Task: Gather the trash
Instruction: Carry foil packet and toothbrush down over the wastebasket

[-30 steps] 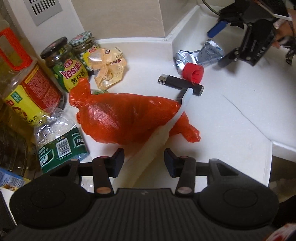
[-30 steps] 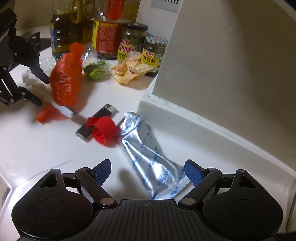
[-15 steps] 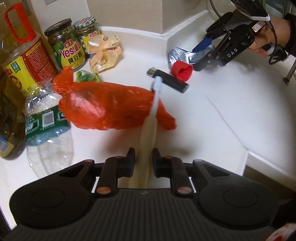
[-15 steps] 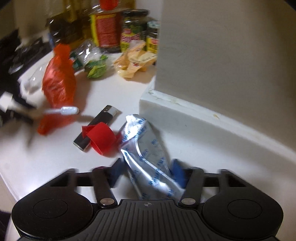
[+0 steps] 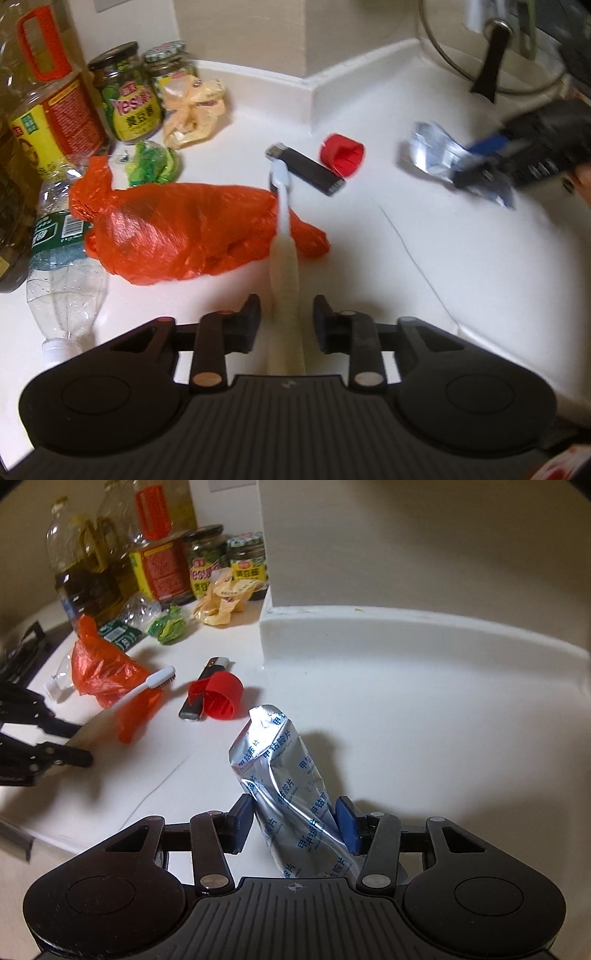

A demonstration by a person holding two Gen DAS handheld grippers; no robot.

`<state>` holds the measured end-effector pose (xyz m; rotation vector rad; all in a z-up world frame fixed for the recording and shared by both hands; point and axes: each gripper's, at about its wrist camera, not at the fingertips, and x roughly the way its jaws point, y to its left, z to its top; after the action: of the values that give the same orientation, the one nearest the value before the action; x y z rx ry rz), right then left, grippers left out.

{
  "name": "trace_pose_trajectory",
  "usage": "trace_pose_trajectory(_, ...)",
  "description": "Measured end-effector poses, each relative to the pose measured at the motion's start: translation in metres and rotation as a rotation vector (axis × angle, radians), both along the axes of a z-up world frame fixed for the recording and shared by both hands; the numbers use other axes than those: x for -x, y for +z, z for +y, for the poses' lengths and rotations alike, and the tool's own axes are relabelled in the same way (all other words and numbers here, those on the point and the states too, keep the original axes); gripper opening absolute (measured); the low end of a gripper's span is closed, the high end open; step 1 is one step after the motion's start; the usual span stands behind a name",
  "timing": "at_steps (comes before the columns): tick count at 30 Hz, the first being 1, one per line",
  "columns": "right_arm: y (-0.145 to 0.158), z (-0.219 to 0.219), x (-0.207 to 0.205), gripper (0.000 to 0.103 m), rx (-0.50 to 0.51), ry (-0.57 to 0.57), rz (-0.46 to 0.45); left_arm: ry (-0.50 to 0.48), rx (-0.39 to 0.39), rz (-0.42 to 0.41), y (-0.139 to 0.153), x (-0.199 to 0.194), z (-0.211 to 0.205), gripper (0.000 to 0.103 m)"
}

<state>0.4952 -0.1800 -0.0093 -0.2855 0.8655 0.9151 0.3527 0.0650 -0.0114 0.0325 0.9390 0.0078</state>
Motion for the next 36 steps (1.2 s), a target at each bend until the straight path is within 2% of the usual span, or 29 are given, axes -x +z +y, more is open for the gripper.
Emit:
trace_pose_trajectory(7,-0.004,-0.002,0.013,0.051,0.009,0.020,-0.039,0.057,0.022,-0.024,0.000,-0.017,0.002,0.028)
trace_pose_trajectory(9,-0.006,0.000,0.014,0.055,0.023,0.031,-0.057,0.068,0.012,-0.025,0.000,-0.018,0.001,0.014)
trace_pose_trajectory(14,-0.012,0.000,0.016,0.056,0.024,0.053,-0.059,0.102,0.002,-0.043,0.006,-0.012,-0.001,0.014)
trace_pose_trajectory(15,-0.012,-0.001,0.016,0.055,0.020,0.056,-0.059,0.106,0.003,-0.053,0.009,-0.010,-0.002,0.014)
trace_pose_trajectory(17,-0.012,-0.001,0.017,0.048,0.018,0.059,-0.064,0.113,0.000,-0.071,0.015,-0.006,-0.004,0.014)
trace_pose_trajectory(20,-0.009,-0.004,0.017,0.046,0.006,0.044,-0.056,0.120,0.004,-0.101,0.025,-0.001,-0.008,0.014)
trace_pose_trajectory(27,0.010,-0.023,0.020,0.045,-0.098,-0.061,-0.045,0.123,0.011,-0.172,0.050,0.010,-0.018,0.014)
trace_pose_trajectory(36,0.037,-0.040,0.040,0.045,-0.219,-0.167,0.009,0.125,0.087,-0.207,0.064,0.039,-0.045,0.014)
